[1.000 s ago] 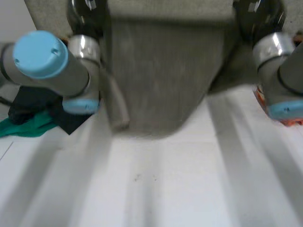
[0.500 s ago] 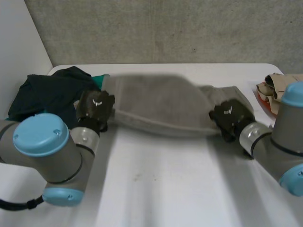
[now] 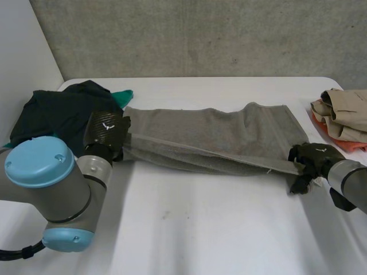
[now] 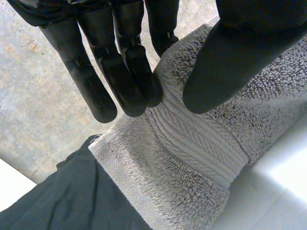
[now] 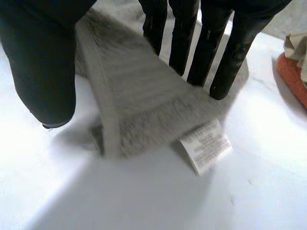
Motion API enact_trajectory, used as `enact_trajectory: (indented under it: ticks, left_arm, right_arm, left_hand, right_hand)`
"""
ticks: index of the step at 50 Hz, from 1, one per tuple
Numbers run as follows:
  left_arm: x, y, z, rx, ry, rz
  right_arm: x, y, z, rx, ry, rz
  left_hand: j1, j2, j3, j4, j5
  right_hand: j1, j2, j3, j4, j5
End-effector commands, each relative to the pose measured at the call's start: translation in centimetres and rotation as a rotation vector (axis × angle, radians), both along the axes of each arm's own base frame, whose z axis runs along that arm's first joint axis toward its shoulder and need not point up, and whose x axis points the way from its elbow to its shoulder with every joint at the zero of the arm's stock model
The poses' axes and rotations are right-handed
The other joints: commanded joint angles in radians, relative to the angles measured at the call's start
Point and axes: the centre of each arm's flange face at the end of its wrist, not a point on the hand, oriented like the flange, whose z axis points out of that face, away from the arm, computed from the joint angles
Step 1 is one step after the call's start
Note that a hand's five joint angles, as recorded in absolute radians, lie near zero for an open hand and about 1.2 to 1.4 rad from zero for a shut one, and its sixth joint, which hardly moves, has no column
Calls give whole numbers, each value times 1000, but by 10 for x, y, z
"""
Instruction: Fold the laundry.
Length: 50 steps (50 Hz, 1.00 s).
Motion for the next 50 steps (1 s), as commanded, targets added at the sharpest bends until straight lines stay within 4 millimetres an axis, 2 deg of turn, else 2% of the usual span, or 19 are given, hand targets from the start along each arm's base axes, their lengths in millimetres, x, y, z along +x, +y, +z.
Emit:
enact_trajectory:
  ticks: [1,2,3,9,12,13,16,17,20,25,29,32,35,36,40,44,50]
  left_arm:
    - [5,-4,0,10,-5,16]
    - [5,-4,0,12,-6,16]
    - [5,-4,0,17,-10,18]
    - [8,3,-3,64,-35,16]
    - [12,11,2,100,-57,16]
    - [14,15,2,118,-65,15]
    - [21,31,2,190,-103,13]
    - [25,39,2,224,-120,11]
    - [31,52,3,268,-150,10]
    - [48,89,0,406,-247,-5]
    - [52,106,-1,453,-318,-37]
    - [49,102,-1,430,-310,-42]
    - [41,88,-8,395,-303,-39]
    - [39,83,-10,387,-298,-38]
    - [28,59,-17,348,-278,-26]
    - [13,32,-17,273,-237,-26]
    - [-2,6,-18,161,-245,-34]
  right_arm:
    - [-13,-7,-3,-6,44,9]
    - [-15,-9,-4,-7,46,17]
    - [-17,-10,-4,-10,44,19]
    - [-25,-18,4,-46,38,22]
    - [-26,-18,19,-91,67,45]
    - [-27,-16,31,-130,104,67]
    - [-26,-6,41,-150,207,134]
    - [-26,4,44,-138,303,196]
    - [-28,19,44,-93,436,279]
    - [-44,49,46,51,694,378]
    - [-48,52,47,84,747,375]
    - [-48,50,45,75,753,371]
    - [-48,46,39,71,758,370]
    - [-47,42,29,78,755,377]
    - [-45,24,14,42,769,368]
    - [-34,11,20,-59,783,344]
    - [-32,-2,28,-127,768,296]
  left_hand:
    - [233,195,201,194,246]
    - [233,195,201,194,246]
    - [233,195,201,194,246]
    - [233,195,201,194,246]
    - [233,195,201,194,246]
    - [233,195,201,194,246]
    - [233,195,201,194,246]
    - [233,195,201,194,246]
    - [233,195,201,194,246]
    - [233,195,201,194,246]
    - [233,195,201,194,246]
    - [233,195,201,194,246]
    - [233,195,201,194,246]
    - [233,195,201,194,246]
    - [233,195,201,194,246]
    - [233,195,201,194,246]
    - [233,195,201,194,246]
  right_hand:
    - [389,322,333,324,328]
    - [765,698,709,700,704]
    - [891,824,835,826,830]
    - [906,839,850,841,845]
    - [906,839,850,841,845]
    - [906,839,850,841,845]
    - [906,839,850,841,845]
    - [906,839,850,841,845]
    - [906,839,850,841,845]
    - [906,839,850,841,845]
    - [906,839,850,841,845]
    - [906,839,850,841,845]
    - [906,839,850,841,845]
    - [906,839,850,841,845]
    - [906,839,850,841,845]
    - [906,839,850,841,845]
    - [906,839,850,841,845]
